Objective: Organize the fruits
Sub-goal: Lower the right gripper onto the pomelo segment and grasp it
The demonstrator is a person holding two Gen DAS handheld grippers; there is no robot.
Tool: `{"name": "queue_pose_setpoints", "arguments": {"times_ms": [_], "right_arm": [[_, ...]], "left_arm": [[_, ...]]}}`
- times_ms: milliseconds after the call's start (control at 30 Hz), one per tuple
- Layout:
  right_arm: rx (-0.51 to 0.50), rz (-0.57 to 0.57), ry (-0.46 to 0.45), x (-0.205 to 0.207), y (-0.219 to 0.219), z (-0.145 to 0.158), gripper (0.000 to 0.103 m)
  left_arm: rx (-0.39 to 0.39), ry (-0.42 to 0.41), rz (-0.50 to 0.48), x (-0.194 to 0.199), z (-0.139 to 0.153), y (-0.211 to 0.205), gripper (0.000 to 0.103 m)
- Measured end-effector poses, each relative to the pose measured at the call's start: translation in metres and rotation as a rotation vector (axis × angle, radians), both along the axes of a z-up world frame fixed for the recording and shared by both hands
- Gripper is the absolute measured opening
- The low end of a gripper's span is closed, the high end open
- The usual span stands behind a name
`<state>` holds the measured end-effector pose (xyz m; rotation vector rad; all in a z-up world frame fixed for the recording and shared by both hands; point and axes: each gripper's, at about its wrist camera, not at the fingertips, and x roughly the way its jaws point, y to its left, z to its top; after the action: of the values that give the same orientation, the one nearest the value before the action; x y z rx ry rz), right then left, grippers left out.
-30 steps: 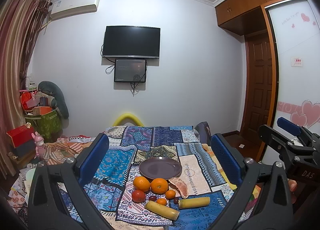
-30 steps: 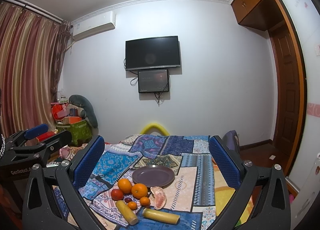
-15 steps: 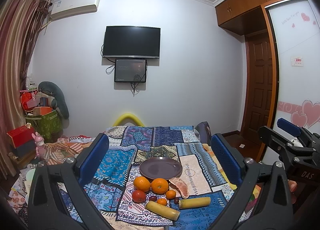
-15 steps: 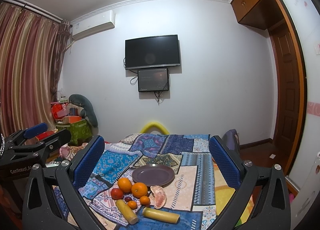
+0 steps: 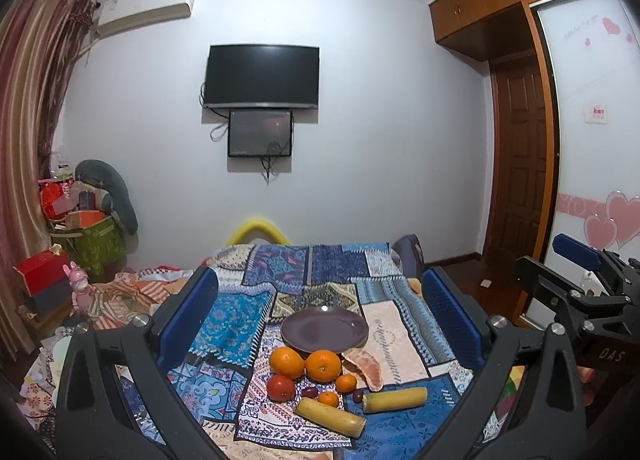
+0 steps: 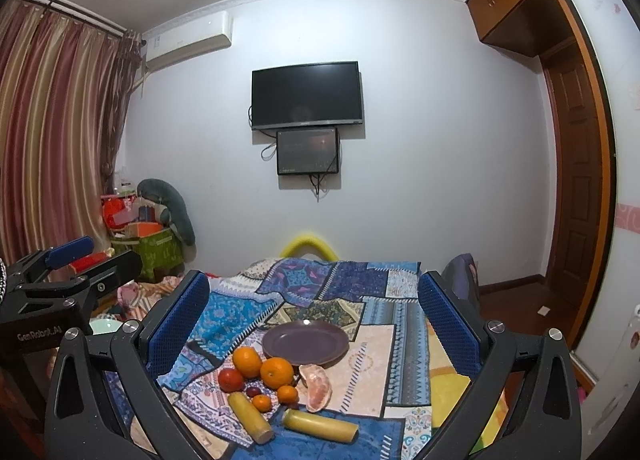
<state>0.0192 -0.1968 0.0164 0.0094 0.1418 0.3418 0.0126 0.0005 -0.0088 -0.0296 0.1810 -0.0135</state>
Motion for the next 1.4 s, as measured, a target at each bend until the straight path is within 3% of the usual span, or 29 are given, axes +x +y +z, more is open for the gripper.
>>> {"name": "queue_pose_setpoints", "arguments": {"times_ms": [300,433,633,967,1400], "right_arm": [[-0.046,0.042,0.117,0.032,0.002,-0.033,0.103],[-0.072,0.045,0.205,0.053,-0.002,-0.052,0.090],[-0.099,0.074,0.324,0.077,-0.006,-0.075,0.070],[-0.163,0.122,0.459,0.118,0.004,-0.113,0.051],[-0.191,0.172,0.624,0.175,0.026,-0.159,0.050]], "left_arm": [[-0.010,0.134,0.003,0.037,-0.030,0.018,0.099],[-0.016,0.231,0.000,0.060,-0.049,0.024,0.088],[-0.016,0.359,-0.001,0.092,-0.082,0.031,0.080],[-0.053,0.560,-0.020,0.148,-0.137,0.048,0.060],[-0.037,0.753,-0.053,0.200,-0.196,0.059,0.059]]}}
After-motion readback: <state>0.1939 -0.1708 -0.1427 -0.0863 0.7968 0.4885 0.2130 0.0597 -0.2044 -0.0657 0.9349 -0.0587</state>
